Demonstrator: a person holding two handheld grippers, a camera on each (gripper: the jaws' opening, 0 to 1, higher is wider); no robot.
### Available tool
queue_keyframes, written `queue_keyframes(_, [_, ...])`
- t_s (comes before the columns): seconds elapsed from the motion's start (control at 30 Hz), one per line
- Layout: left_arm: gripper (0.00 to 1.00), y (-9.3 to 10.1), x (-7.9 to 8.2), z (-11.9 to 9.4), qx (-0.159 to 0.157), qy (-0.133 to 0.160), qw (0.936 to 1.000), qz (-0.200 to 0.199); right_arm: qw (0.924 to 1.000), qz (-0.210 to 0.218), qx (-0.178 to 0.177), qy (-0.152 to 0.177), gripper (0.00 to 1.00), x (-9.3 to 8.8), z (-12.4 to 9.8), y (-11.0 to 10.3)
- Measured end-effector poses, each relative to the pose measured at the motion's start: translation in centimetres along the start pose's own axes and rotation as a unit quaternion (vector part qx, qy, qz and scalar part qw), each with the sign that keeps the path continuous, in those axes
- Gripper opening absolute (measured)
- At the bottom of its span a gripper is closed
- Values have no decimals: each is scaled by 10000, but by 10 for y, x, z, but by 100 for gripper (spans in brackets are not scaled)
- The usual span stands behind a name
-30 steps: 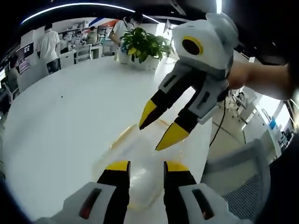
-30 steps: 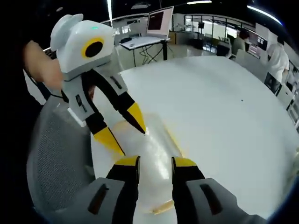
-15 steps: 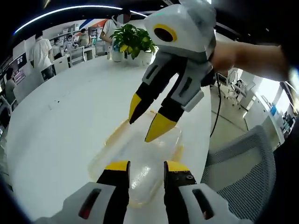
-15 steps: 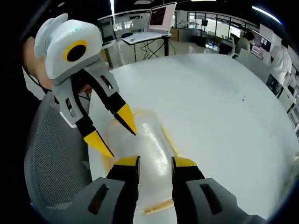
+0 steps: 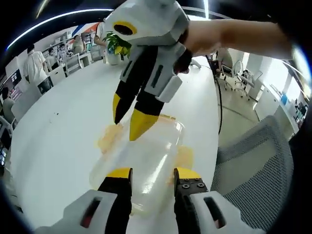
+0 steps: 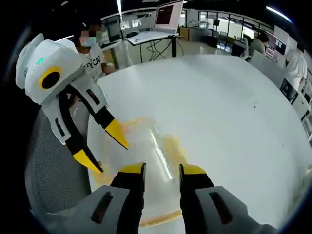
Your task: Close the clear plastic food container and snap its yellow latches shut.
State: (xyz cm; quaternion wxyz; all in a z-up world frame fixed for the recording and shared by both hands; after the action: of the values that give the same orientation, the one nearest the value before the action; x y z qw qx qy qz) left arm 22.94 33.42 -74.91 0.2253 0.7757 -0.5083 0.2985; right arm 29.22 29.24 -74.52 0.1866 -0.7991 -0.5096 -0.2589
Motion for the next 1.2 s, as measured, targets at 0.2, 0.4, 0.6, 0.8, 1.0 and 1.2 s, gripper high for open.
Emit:
queue_keyframes(0.2, [39, 2, -3, 4, 50, -238, 9984, 519, 9992, 65, 377, -134, 30, 3, 0, 3])
queue_keyframes(0.4, [40, 3, -3, 7, 98, -304, 9970, 702, 9972, -126, 565, -464, 31, -2, 3, 6])
queue_keyframes(0.6, [40, 2, -1, 10, 159, -386, 9946, 947, 9944, -259, 819, -618, 30, 0, 8, 3])
queue_keyframes(0.8, [40, 2, -1, 12, 212, -487, 9905, 1267, 9913, -372, 966, -809, 31, 2, 16, 6])
queue_keyframes(1.0, [42, 2, 0, 15, 222, -514, 9880, 1441, 9856, -467, 1223, -1066, 27, 1, 19, 3])
queue_keyframes(1.2, [42, 3, -1, 16, 261, -492, 9853, 1613, 9835, -432, 1359, -1113, 27, -1, 19, 3])
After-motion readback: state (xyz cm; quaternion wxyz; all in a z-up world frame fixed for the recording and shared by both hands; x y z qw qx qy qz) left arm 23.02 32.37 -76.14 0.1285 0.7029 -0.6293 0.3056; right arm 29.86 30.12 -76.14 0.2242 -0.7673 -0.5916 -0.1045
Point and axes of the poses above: the point that each gripper's makers call its tool centre point, and the gripper's own axes: z roughly forward along the fingers, y roughly to its right, x roughly out of its top, the point moved 2 cm from there along -z, roughly backward along the fingers, and after that the axes turned 4 degrees about -x, right-handed, at the moved point
